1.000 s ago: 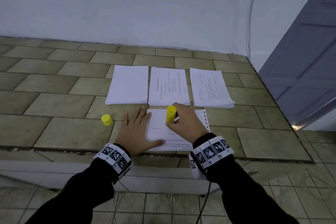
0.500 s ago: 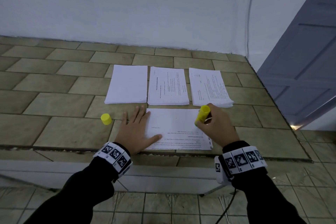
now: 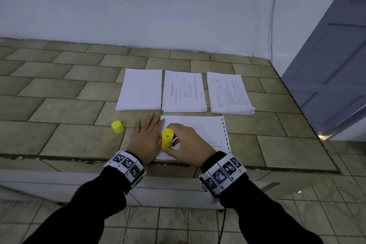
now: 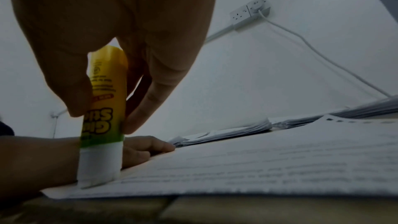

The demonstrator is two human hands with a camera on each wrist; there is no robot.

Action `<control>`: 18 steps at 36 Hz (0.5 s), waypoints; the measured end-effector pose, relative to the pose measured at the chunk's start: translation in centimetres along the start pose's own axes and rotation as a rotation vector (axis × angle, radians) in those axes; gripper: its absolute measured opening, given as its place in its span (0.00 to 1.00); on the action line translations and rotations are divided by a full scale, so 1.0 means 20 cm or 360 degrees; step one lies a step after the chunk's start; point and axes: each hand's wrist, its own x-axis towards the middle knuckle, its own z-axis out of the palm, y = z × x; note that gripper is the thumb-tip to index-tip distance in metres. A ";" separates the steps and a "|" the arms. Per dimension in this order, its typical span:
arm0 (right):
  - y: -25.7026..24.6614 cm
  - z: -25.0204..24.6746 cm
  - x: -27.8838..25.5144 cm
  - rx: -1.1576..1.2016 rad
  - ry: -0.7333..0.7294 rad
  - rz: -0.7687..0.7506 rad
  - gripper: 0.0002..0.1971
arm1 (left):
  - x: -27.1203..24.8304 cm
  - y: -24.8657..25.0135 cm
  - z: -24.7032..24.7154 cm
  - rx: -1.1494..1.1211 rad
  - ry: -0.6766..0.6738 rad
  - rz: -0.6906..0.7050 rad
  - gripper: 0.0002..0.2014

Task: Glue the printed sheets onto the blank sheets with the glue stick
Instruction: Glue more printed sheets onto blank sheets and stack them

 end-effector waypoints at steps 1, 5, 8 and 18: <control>0.01 -0.01 -0.01 -0.0017 -0.0004 0.0024 0.11 | 0.00 0.00 0.00 0.0000 0.0005 -0.0016 0.43; 0.08 -0.09 -0.06 -0.0024 -0.0024 0.0151 0.08 | 0.00 0.02 -0.02 0.0012 0.0015 -0.0058 0.43; 0.14 -0.19 -0.14 0.0002 -0.0010 0.0179 0.07 | 0.00 0.03 -0.02 0.0029 0.0009 -0.0068 0.43; 0.31 -0.48 -0.39 -0.0081 0.0197 0.0372 0.09 | -0.01 0.03 -0.01 0.0012 0.0034 -0.0071 0.43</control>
